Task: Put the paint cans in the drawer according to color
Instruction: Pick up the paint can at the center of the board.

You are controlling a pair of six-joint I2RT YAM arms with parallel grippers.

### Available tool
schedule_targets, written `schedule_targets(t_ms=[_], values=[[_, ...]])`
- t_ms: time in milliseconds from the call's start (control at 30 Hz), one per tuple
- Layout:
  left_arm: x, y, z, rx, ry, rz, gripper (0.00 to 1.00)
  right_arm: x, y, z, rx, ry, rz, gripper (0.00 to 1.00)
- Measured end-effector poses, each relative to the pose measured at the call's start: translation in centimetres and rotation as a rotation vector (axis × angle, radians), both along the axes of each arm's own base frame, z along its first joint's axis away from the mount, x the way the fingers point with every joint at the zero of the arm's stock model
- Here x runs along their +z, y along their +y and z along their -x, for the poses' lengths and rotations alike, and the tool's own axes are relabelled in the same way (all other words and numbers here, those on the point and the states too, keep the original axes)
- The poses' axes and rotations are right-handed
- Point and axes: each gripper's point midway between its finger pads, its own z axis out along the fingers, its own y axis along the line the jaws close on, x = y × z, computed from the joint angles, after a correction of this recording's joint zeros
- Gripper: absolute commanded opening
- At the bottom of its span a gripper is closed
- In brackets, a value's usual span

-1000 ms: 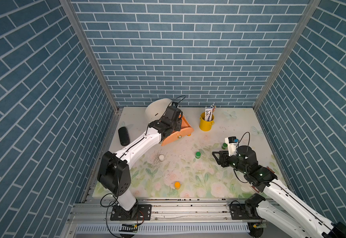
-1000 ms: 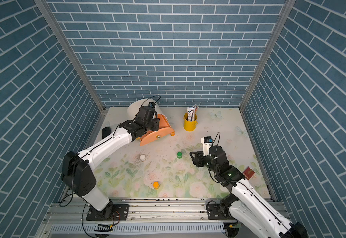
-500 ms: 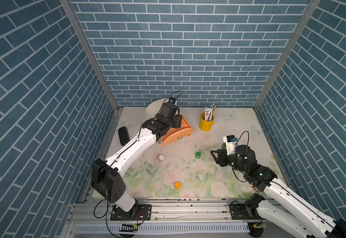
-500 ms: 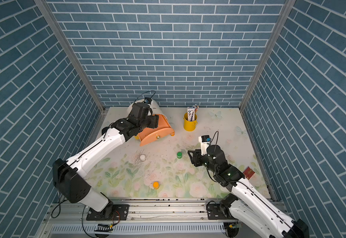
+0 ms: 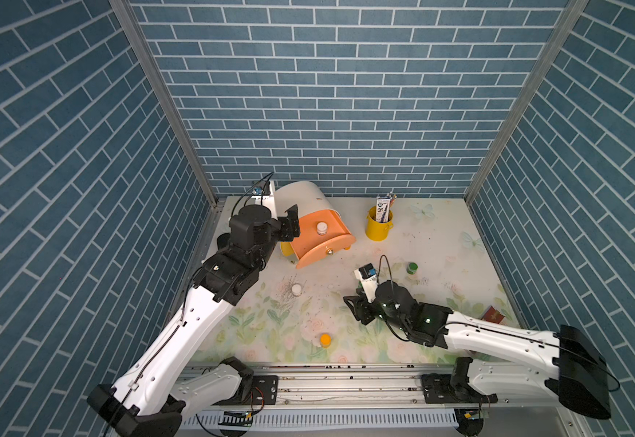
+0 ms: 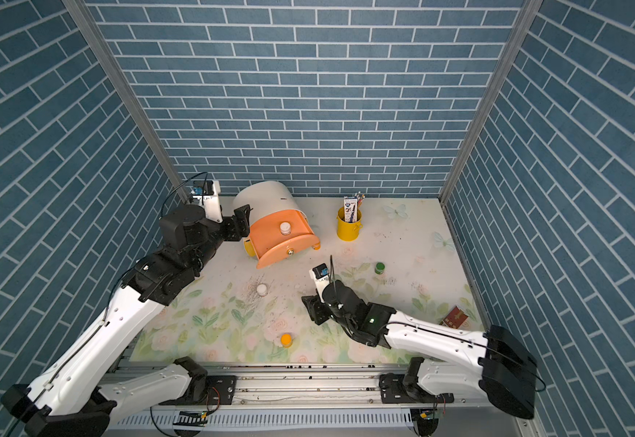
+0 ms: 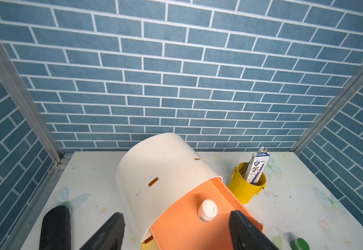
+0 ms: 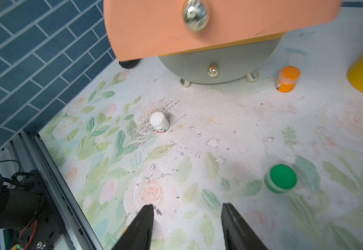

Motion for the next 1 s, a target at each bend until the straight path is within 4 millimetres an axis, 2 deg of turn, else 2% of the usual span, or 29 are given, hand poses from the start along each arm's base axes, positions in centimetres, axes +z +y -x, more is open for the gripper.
schedule_targets(t_ms=[133, 200, 333, 433, 500, 600, 700, 867, 1000], values=[[-3.3, 2.0, 1.5, 0.062, 0.041, 0.031, 0.85, -1.7, 2.4, 0.0, 0.033, -0.009, 0.029, 0.55], [-5.4, 2.9, 2.2, 0.097, 0.075, 0.046, 0.85, -2.3, 2.9, -0.2, 0.034, -0.008, 0.034, 0.55], [-9.7, 4.0, 3.6, 0.142, 0.156, 0.094, 0.84, -2.2, 3.5, -0.5, 0.035, -0.016, 0.021, 0.55], [-14.0, 4.1, 4.7, 0.147, 0.240, 0.131, 0.85, -1.9, 3.5, -0.8, 0.035, -0.029, 0.015, 0.55], [-17.6, 3.9, 5.3, 0.146, 0.319, 0.146, 0.85, -1.4, 3.4, -1.0, 0.032, -0.038, 0.008, 0.55], [-22.3, 3.5, 6.2, 0.145, 0.429, 0.157, 0.85, -0.1, 2.7, -1.6, 0.013, -0.055, -0.020, 0.55], [-25.6, 3.2, 6.7, 0.148, 0.505, 0.164, 0.85, 1.4, 1.6, -2.2, -0.013, -0.072, -0.053, 0.55], [-28.9, 2.2, 6.3, 0.147, 0.566, 0.167, 0.85, 3.3, -0.8, -2.8, -0.054, -0.094, -0.095, 0.55], [-30.7, 1.3, 5.8, 0.128, 0.592, 0.151, 0.84, 4.3, -2.9, -3.2, -0.090, -0.105, -0.113, 0.55]])
